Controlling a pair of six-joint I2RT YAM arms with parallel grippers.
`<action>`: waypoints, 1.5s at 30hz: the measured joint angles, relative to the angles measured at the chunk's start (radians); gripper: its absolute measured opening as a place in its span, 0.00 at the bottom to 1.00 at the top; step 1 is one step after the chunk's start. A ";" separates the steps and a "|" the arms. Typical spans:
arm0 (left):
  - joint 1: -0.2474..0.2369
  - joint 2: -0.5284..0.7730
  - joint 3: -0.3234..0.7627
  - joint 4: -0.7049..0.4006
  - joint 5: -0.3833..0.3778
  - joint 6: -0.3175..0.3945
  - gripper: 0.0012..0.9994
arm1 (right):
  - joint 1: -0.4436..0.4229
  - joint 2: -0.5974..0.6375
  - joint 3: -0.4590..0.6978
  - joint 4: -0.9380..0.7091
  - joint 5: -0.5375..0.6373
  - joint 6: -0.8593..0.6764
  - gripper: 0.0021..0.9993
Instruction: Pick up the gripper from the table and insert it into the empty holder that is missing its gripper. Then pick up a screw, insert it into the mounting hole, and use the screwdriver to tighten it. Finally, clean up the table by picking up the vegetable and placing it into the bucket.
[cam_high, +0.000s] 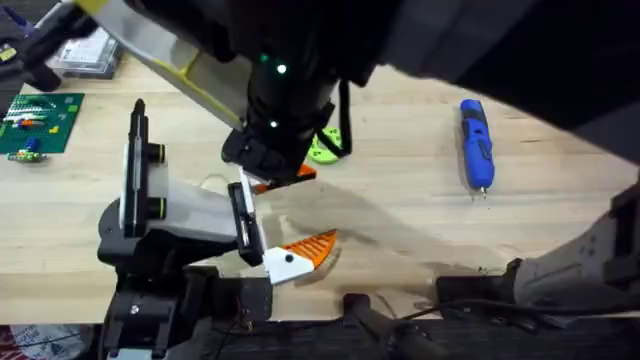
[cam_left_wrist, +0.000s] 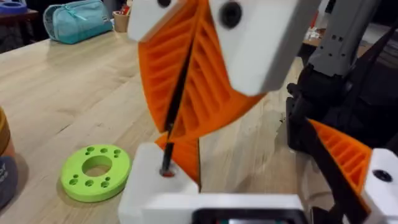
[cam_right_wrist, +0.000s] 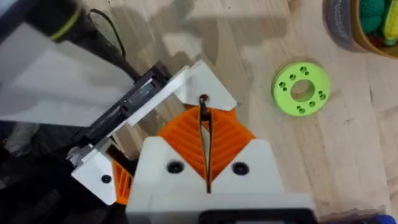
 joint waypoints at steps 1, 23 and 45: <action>0.000 0.000 0.000 0.000 0.000 0.000 0.99 | 0.000 0.006 0.000 0.000 0.000 0.000 0.01; 0.000 0.000 0.000 0.000 0.000 0.000 0.99 | 0.000 0.013 0.001 -0.015 0.031 0.000 0.01; 0.000 0.000 0.000 0.000 0.000 0.000 0.99 | 0.025 0.012 0.001 -0.015 0.035 0.000 0.01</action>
